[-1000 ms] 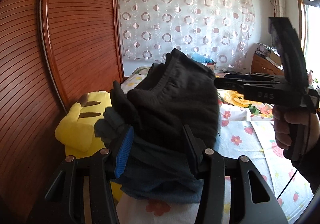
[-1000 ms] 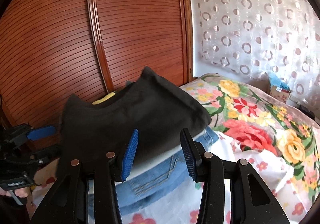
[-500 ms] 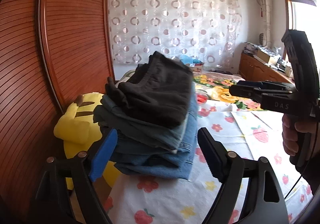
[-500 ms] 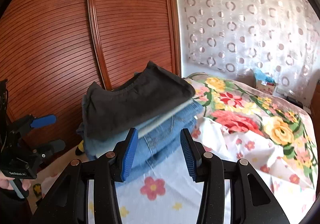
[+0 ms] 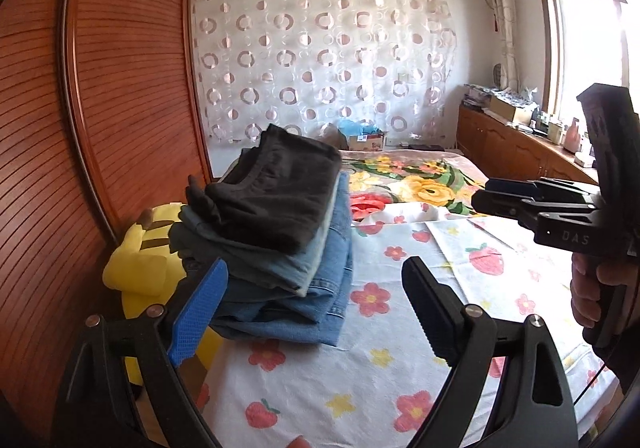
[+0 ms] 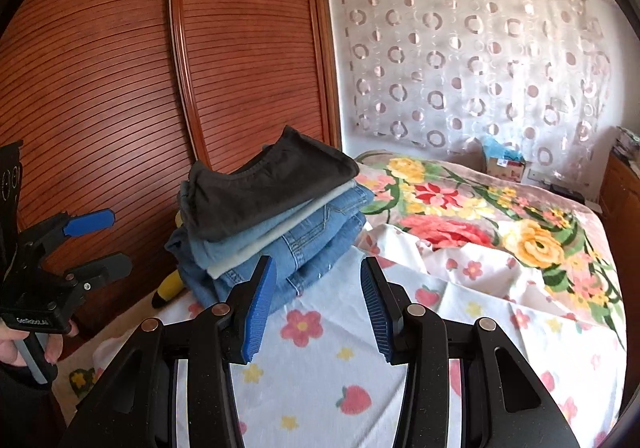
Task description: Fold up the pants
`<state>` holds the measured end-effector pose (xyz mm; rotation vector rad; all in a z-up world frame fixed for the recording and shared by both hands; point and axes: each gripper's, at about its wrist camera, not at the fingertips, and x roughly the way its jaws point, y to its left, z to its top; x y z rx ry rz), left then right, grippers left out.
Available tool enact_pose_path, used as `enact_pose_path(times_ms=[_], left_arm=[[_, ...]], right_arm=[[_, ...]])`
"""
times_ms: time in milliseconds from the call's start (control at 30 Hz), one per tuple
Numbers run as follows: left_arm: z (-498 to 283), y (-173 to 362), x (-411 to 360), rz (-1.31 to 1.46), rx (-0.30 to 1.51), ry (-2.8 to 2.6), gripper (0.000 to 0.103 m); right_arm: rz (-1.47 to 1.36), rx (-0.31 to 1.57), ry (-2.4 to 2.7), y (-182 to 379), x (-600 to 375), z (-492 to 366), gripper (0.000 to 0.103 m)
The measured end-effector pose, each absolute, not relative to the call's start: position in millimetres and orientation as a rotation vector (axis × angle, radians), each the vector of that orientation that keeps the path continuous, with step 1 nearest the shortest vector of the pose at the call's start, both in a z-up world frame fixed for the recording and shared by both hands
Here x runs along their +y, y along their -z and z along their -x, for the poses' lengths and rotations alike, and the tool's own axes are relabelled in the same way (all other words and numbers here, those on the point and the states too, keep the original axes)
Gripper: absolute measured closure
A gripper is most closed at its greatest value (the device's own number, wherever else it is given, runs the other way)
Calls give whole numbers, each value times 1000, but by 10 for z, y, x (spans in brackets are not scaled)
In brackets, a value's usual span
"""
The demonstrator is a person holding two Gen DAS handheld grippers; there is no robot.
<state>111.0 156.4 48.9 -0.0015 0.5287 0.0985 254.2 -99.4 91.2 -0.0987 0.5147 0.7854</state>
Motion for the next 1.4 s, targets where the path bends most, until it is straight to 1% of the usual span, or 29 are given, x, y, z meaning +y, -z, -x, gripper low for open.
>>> enact_pose_path(times_ms=[433, 800, 833, 900, 933, 1100, 1400], left_arm=[[-972, -529, 1032, 6, 525, 17, 14], [-984, -441, 398, -39, 530, 75, 14], [-982, -432, 361, -40, 533, 77, 14], [-971, -416, 277, -36, 539, 87, 14], [-962, -413, 235, -32, 540, 91, 14], [-938, -392, 72, -27, 547, 107, 14], [-925, -428, -115, -19, 541, 114, 14]], right_arm=[[62, 503, -674, -870, -1435, -1874, 57], [32, 514, -552, -873, -1824, -1536, 56], [34, 514, -537, -876, -1848, -1502, 55], [29, 516, -511, -882, -1899, -1445, 48], [25, 517, -502, -887, -1919, -1425, 46], [24, 523, -437, -925, -1908, -1259, 33], [-2, 506, -359, -1018, -1880, -982, 26]])
